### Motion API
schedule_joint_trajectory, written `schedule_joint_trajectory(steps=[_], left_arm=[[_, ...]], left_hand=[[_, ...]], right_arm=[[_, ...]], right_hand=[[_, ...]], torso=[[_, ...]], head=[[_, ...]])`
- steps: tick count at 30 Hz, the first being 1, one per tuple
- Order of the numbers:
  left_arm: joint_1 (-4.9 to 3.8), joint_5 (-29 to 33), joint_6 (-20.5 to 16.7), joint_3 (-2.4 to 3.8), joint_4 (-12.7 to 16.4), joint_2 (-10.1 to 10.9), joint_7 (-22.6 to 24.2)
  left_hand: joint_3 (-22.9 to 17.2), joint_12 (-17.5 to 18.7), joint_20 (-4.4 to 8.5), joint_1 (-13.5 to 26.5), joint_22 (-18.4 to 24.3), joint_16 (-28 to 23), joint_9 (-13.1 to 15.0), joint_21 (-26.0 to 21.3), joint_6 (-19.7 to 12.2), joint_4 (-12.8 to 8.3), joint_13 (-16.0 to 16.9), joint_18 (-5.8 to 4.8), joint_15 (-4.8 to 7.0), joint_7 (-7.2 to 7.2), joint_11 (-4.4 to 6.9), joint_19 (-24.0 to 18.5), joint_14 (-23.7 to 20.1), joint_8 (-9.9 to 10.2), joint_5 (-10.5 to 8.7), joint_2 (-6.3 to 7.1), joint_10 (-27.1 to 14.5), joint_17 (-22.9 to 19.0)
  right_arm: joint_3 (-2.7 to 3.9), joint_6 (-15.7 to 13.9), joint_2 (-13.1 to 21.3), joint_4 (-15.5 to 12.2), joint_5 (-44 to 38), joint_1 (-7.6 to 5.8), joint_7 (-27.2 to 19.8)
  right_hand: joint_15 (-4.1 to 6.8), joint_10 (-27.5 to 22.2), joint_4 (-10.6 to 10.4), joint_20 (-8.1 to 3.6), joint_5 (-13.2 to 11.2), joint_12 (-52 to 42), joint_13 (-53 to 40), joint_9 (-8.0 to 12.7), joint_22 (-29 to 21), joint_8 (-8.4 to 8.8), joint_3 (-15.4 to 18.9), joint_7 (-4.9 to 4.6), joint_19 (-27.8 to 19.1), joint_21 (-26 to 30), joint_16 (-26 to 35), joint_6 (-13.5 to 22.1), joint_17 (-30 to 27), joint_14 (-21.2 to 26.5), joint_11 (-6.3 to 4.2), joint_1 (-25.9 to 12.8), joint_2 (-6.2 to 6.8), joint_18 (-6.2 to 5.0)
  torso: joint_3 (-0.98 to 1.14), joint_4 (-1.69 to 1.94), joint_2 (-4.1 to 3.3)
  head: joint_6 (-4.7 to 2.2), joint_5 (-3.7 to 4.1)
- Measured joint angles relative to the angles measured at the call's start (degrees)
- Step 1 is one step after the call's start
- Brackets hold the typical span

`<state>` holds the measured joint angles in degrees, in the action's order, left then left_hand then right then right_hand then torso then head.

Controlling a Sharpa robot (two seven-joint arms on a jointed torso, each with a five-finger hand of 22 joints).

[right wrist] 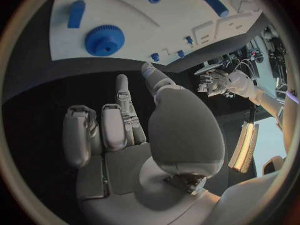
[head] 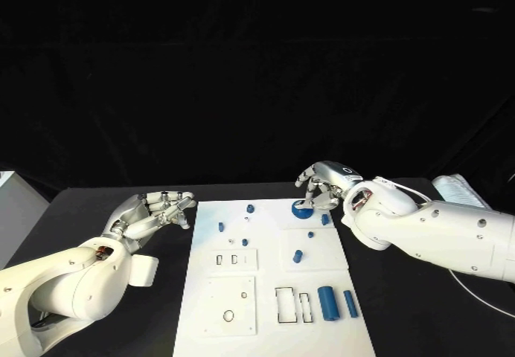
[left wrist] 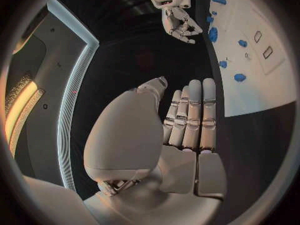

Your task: Assemble the parts on the task board

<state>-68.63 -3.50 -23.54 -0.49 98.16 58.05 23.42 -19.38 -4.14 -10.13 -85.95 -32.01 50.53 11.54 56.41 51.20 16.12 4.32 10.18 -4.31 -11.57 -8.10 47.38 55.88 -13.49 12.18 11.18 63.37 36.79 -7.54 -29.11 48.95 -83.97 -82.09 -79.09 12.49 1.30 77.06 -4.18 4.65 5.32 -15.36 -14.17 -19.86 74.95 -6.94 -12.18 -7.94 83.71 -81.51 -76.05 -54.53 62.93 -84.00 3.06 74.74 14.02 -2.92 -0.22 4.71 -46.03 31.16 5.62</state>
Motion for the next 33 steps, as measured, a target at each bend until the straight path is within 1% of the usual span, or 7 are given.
schedule_joint_trajectory(steps=[2, 3, 6, 8, 12, 21, 33], left_arm=[[0.0, 0.0, 0.0, 0.0, -0.1, 0.0, 0.0], [0.0, 0.0, 0.1, 0.0, -0.1, -0.1, 0.0], [0.0, 0.0, 0.1, 0.0, -0.3, -0.2, 0.0], [0.0, 0.0, 0.1, 0.0, -0.5, -0.3, 0.0], [0.0, 0.0, 0.2, 0.0, -0.6, -0.4, 0.1], [0.0, 0.0, 0.3, 0.0, -0.7, -0.5, 0.1], [0.01, 0.0, 0.5, -0.01, -0.9, -0.5, 0.0]], left_hand=[[0.0, 0.0, 0.0, 0.0, 0.0, 0.0, 0.0, 0.0, 0.0, 0.0, 0.0, 0.01, 0.0, 0.0, 0.0, 0.0, 0.0, 0.0, 0.0, 0.0, 0.0, 0.0], [0.0, 0.0, 0.0, 0.0, 0.0, 0.0, 0.0, 0.0, 0.0, 0.0, 0.0, 0.01, 0.0, 0.0, 0.0, 0.0, 0.0, 0.0, 0.0, 0.0, 0.0, 0.0], [0.0, 0.0, 0.0, 0.0, 0.0, 0.0, 0.0, 0.0, 0.0, 0.0, 0.0, 0.0, 0.0, 0.0, 0.0, 0.0, 0.0, 0.0, 0.0, 0.0, 0.0, 0.0], [0.0, 0.0, 0.0, 0.0, 0.0, 0.0, 0.0, 0.0, 0.0, 0.0, 0.0, 0.01, 0.0, 0.0, 0.0, 0.0, 0.0, 0.0, 0.0, 0.0, 0.0, 0.0], [0.0, 0.0, 0.0, 0.0, 0.0, 0.0, 0.0, 0.0, 0.0, 0.0, 0.0, 0.01, 0.0, 0.0, 0.0, 0.0, 0.0, 0.0, 0.0, 0.0, 0.0, 0.0], [0.0, 0.0, 0.0, 0.0, 0.0, 0.0, 0.0, 0.0, 0.0, 0.0, 0.0, 0.0, -0.14, 0.0, 0.0, 0.0, -0.1, 0.0, 0.0, 0.0, 0.0, 0.0], [0.0, 0.0, -0.21, 0.0, -0.1, 0.0, 0.0, 0.0, 0.0, 0.0, 0.0, 0.01, -0.22, 0.0, 0.0, -0.2, -0.2, 0.0, 0.0, 0.0, 0.0, 0.0]], right_arm=[[0.0, 1.8, 0.5, 0.6, 2.0, -0.04, 0.1], [0.0, 2.2, 0.6, 0.9, 2.4, -0.05, 0.2], [-0.02, 4.3, 0.7, 1.9, 4.3, -0.06, 0.4], [-0.03, 5.5, 0.4, 2.6, 5.3, -0.05, 0.6], [-0.04, 7.0, -0.6, 3.9, 6.6, 0.08, 0.9], [-0.07, 7.7, -3.4, 6.8, 8.1, 0.66, 2.3], [-0.04, 7.9, -4.2, 7.7, 8.6, 0.92, 3.7]], right_hand=[[0.16, -2.4, -5.0, -0.23, 0.2, -10.5, -11.3, -0.8, 0.0, -0.52, 8.2, 0.29, 0.2, -2.5, -2.8, 1.3, 4.2, 0.0, -0.35, 4.6, -1.31, 0.52], [0.16, -2.8, -5.8, -0.23, 0.2, -13.1, -14.1, -0.9, 0.0, -0.61, 9.0, 0.17, 0.2, -2.8, -3.2, 1.5, 4.9, 0.0, -0.37, 5.4, -1.47, 0.73], [-0.05, -1.5, -12.1, -0.03, 0.2, -44.5, -46.1, -1.9, 0.0, -1.73, 12.1, -0.22, 0.4, -5.3, -7.4, 2.5, 11.2, 0.0, 0.46, 9.5, -1.41, 1.23], [-0.29, 1.8, -12.3, 0.51, 0.2, -56.8, -57.8, -2.3, 0.0, -2.33, 12.3, -0.67, 0.3, -6.4, -9.1, 3.0, 11.9, 0.0, 0.72, 9.7, -1.57, 1.23], [-0.71, 6.1, -12.3, 0.84, 0.2, -66.0, -60.7, -2.7, 0.0, -3.01, 12.3, -1.05, 0.2, -8.3, -11.3, 3.4, 12.0, 0.0, 0.98, 9.7, -1.57, 2.18], [-0.92, 6.8, -12.2, 0.91, 0.2, -74.0, -60.8, -3.1, 0.0, -4.26, 11.0, -0.85, 0.3, -8.4, -13.3, 3.1, 12.0, 0.2, 1.21, 10.0, -2.28, 2.17], [-1.09, 6.8, -12.2, 0.91, 0.2, -74.5, -60.8, -3.2, 0.0, -5.01, 10.0, -0.63, 0.3, -8.4, -13.7, 1.7, 12.0, 0.0, 1.21, 9.9, -3.33, 2.15]], torso=[[0.06, -0.15, 0.0], [0.08, -0.16, 0.0], [0.17, -0.27, -0.02], [0.21, -0.27, -0.06], [0.24, -0.2, -0.16], [0.65, -0.1, -0.53], [0.88, -0.15, -0.78]], head=[[0.0, 0.05], [0.0, 0.07], [0.08, 0.16], [0.12, 0.23], [0.21, 0.29], [0.37, 0.06], [0.66, 0.06]])
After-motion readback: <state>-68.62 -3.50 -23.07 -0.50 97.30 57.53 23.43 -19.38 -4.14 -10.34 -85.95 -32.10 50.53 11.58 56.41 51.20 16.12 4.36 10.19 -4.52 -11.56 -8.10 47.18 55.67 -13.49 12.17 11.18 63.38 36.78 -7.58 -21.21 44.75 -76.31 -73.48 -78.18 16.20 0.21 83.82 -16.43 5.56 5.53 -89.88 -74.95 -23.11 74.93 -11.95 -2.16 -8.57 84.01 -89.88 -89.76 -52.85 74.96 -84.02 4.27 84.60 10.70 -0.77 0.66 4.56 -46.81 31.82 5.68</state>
